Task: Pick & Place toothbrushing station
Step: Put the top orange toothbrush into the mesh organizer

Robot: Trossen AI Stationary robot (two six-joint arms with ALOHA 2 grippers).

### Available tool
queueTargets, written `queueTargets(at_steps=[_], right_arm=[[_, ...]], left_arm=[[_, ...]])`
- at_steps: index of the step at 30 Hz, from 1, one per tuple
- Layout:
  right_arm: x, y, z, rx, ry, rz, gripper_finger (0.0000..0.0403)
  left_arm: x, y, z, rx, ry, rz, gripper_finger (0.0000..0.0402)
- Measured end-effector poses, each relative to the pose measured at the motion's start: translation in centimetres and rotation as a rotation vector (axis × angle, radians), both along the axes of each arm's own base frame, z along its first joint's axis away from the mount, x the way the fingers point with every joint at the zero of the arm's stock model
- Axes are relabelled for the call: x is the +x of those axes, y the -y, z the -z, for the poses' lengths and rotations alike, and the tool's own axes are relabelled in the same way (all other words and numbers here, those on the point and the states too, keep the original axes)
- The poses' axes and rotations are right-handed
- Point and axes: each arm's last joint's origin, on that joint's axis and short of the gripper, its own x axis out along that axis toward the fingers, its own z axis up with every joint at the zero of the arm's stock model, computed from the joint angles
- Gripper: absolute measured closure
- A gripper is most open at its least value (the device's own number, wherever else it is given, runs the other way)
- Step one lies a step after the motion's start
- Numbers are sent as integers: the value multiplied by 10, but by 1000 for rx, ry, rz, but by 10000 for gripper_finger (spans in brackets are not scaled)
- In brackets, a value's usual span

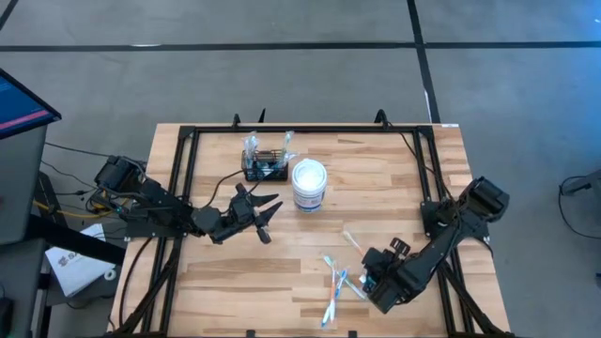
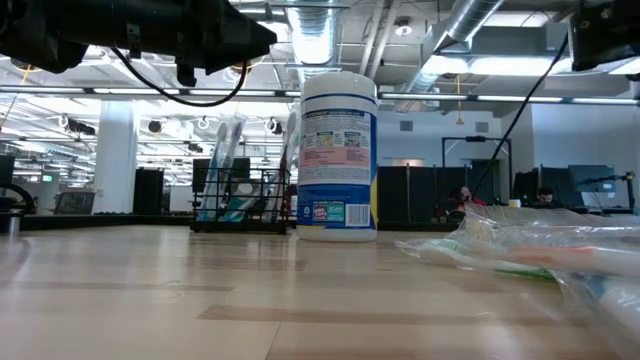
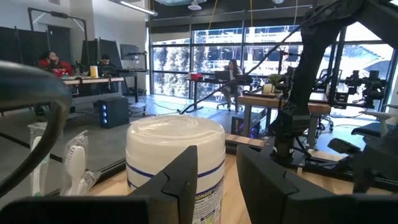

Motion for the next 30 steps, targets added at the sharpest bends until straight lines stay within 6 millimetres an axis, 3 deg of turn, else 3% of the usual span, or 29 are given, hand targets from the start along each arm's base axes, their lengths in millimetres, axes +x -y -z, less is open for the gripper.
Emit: queueTargets(at_steps=[17,30], right_arm=[[-8,10,30,50,14,36,279],[-4,5,35,87,35,20,280]], left_arm=[[0,0,1,4,-13,0,296],[0,0,2,4,-15,0,296]])
